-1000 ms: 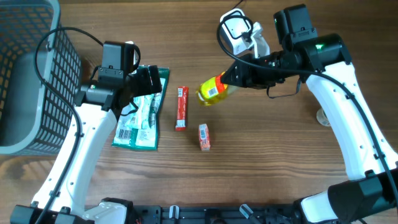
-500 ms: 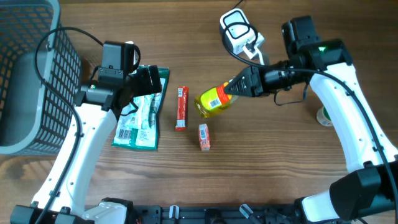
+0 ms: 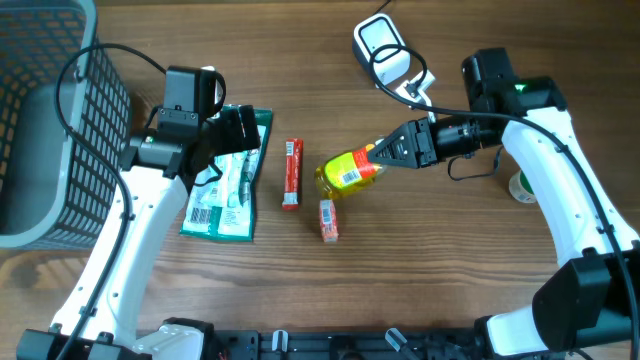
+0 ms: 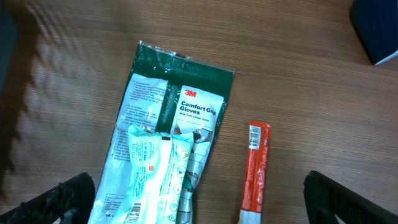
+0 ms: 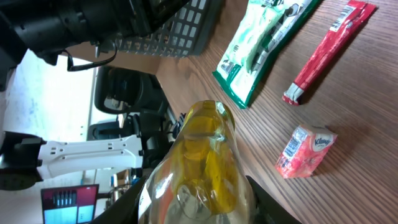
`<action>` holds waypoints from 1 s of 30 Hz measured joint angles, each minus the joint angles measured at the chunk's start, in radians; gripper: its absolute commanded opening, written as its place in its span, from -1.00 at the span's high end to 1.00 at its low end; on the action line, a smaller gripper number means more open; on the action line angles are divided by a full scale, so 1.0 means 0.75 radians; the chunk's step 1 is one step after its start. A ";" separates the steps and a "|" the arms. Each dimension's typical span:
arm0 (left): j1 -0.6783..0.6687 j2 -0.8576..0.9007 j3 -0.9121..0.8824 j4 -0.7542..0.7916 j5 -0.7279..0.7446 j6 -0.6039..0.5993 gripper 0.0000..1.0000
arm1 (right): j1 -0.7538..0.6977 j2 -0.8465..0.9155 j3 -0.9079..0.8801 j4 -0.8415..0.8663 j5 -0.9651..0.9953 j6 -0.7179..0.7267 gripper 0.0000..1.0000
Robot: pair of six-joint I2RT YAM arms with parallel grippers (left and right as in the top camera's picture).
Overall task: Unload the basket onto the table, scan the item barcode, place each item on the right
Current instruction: 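Tilt the oil bottle sideways and present its label to the scanner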
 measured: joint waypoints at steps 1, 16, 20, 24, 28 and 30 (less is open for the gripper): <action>0.000 0.000 0.000 0.001 0.000 0.000 -1.00 | 0.000 0.000 0.000 -0.003 -0.004 -0.007 0.60; 0.000 0.000 0.000 0.001 0.000 0.000 -1.00 | -0.028 0.000 0.000 -0.202 -0.133 -0.233 0.60; 0.000 0.000 0.000 0.001 0.000 0.000 -1.00 | -0.073 0.000 -0.001 -0.322 -0.181 -0.323 0.59; 0.000 0.000 0.000 0.001 0.000 0.000 -1.00 | -0.077 0.000 -0.001 -0.347 -0.205 -0.374 0.59; 0.000 0.000 0.000 0.000 0.000 0.000 -1.00 | -0.077 0.000 -0.001 -0.371 -0.214 -0.398 0.60; 0.000 0.000 0.000 0.001 0.000 0.000 -1.00 | -0.077 0.000 -0.001 -0.371 -0.224 -0.412 0.59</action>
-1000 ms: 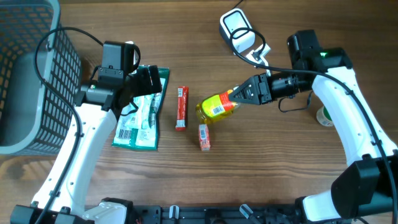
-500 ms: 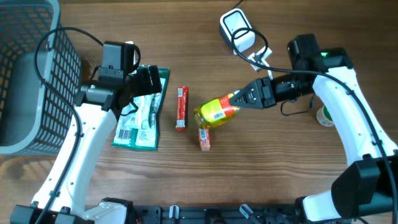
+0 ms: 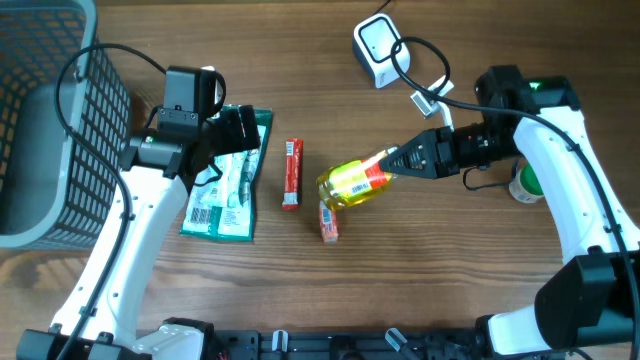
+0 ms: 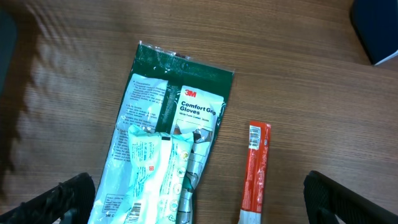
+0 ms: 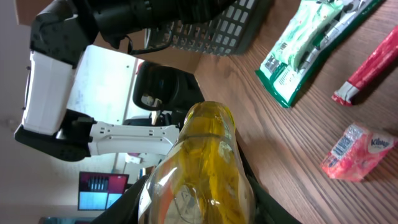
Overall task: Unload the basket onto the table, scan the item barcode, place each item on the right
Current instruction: 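Tilt the oil bottle sideways and present its label to the scanner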
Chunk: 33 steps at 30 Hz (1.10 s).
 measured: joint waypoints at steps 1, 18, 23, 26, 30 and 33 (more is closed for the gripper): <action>0.000 0.000 0.000 0.000 0.000 0.000 -1.00 | 0.003 0.000 0.000 0.000 -0.007 -0.006 0.59; 0.000 0.000 0.000 0.000 0.000 0.000 -1.00 | 0.078 0.000 0.000 -0.126 -0.173 -0.076 0.56; 0.000 0.000 0.000 0.000 0.000 0.000 -1.00 | 0.101 0.000 0.000 -0.127 -0.181 -0.076 0.56; 0.000 0.000 0.000 0.000 0.000 0.000 -1.00 | 0.101 0.000 0.000 -0.129 -0.185 -0.076 0.56; 0.000 0.000 0.000 0.000 0.000 0.000 -1.00 | 0.101 0.000 0.000 -0.131 -0.186 -0.076 0.56; 0.000 0.000 0.000 0.000 0.000 0.000 -1.00 | 0.101 0.000 0.000 -0.131 -0.193 -0.076 0.56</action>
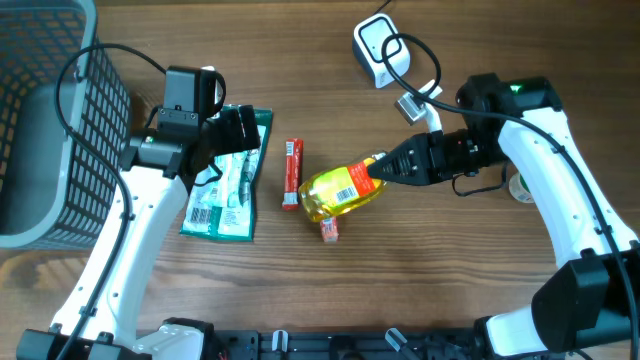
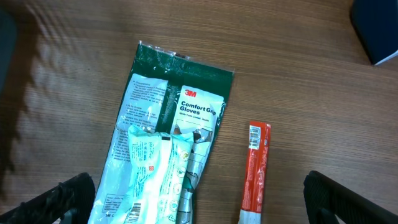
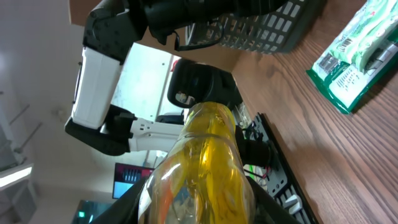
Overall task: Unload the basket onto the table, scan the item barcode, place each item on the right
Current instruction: 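Tilt the oil bottle sideways and present its label to the scanner, then carry the oil bottle right and lower it beside the green-capped container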
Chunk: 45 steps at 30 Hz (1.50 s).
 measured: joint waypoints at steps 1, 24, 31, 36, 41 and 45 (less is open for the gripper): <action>0.000 0.000 0.000 0.000 0.000 0.000 -1.00 | 0.000 0.000 0.000 0.000 -0.002 0.000 0.56; 0.000 0.000 0.000 0.000 0.000 0.000 -1.00 | 0.000 0.000 0.000 0.000 -0.002 -0.010 0.57; 0.000 0.000 0.000 0.000 0.000 0.000 -1.00 | 0.003 0.000 0.000 0.000 -0.002 -0.009 0.59; 0.000 0.000 0.000 0.000 0.000 0.000 -1.00 | 0.072 0.000 0.000 0.000 -0.002 -0.009 0.60; 0.000 0.000 0.000 0.000 0.000 0.000 -1.00 | 0.177 0.000 0.000 0.000 -0.002 -0.009 0.59; 0.000 0.000 0.000 0.000 0.000 0.000 -1.00 | 0.216 0.000 0.000 0.000 -0.002 -0.009 0.58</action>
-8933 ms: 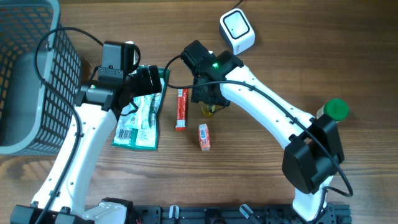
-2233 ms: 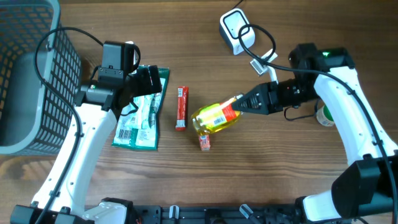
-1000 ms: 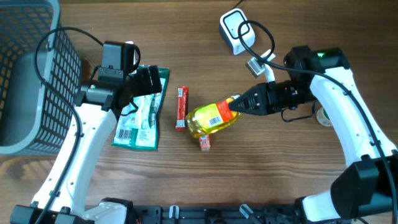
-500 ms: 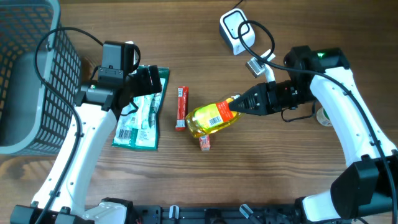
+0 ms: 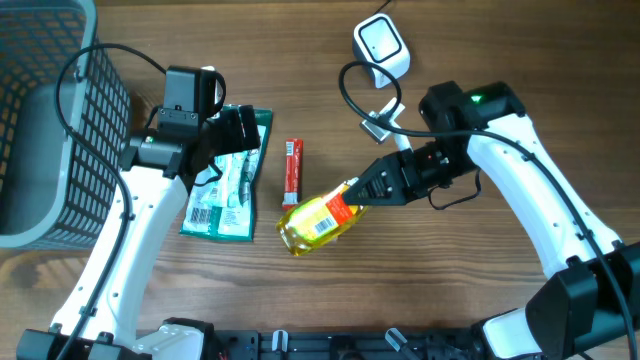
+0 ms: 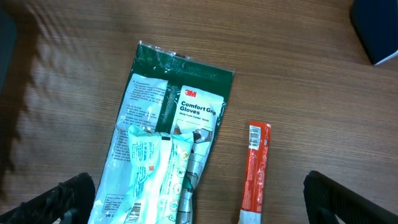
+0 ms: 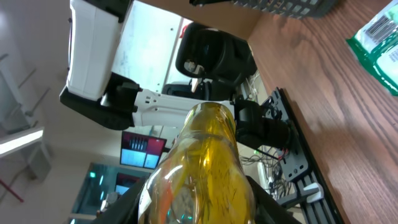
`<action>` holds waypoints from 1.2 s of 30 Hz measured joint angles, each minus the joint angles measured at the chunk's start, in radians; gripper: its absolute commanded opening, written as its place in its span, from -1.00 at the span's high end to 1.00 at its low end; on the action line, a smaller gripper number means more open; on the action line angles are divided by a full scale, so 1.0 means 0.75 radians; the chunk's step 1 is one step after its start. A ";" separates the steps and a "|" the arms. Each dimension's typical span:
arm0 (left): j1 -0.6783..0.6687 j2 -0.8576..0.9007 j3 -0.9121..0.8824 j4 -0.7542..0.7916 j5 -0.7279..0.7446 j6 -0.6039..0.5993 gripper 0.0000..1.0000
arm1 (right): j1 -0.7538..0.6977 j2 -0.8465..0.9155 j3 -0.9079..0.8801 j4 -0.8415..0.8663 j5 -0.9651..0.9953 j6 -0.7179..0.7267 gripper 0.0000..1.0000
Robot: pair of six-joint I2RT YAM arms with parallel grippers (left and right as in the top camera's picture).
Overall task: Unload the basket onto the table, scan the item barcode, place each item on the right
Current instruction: 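Carry the oil bottle right and lower it beside the green-capped container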
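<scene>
A yellow bottle with a barcode label facing up hangs over the middle of the table. My right gripper is shut on its neck end. In the right wrist view the bottle fills the lower centre, tilted up off the wood. The white scanner stands at the far edge, well away from the bottle. My left gripper hovers over the glove packet; it is open, its fingertips wide apart and holding nothing.
A red stick packet lies beside the glove packet and also shows in the left wrist view. A grey mesh basket stands at the far left. The scanner's black cable loops toward the right arm.
My right gripper with the bottle now sits further left and nearer the front edge. The bottle now covers the spot where the pink tissue pack lay. The left arm has not moved.
My right gripper first held the bottle near the table's middle, below the scanner. At each later moment the bottle was lower and further left, over the pink tissue pack, and now left of it. The left gripper stayed open over the glove packet throughout.
</scene>
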 measured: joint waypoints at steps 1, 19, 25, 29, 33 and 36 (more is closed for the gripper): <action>0.000 0.000 0.000 0.000 0.000 0.000 -1.00 | 0.003 0.000 0.000 0.001 0.000 0.000 0.57; 0.000 0.000 0.000 0.000 0.000 0.000 -1.00 | -0.089 0.000 0.196 0.573 1.014 1.006 0.54; 0.000 0.000 0.000 0.000 0.000 0.000 -1.00 | -0.133 -0.015 0.538 0.410 1.511 1.108 0.64; 0.000 0.000 0.000 0.000 0.000 0.000 -1.00 | -0.134 -0.028 0.565 0.323 1.834 1.133 0.63; 0.000 0.000 0.000 0.000 0.000 0.000 -1.00 | -0.137 0.002 0.558 0.315 2.047 1.139 0.61; 0.000 0.000 0.000 0.000 0.000 0.000 -1.00 | -0.160 0.044 0.534 0.356 2.135 1.143 0.61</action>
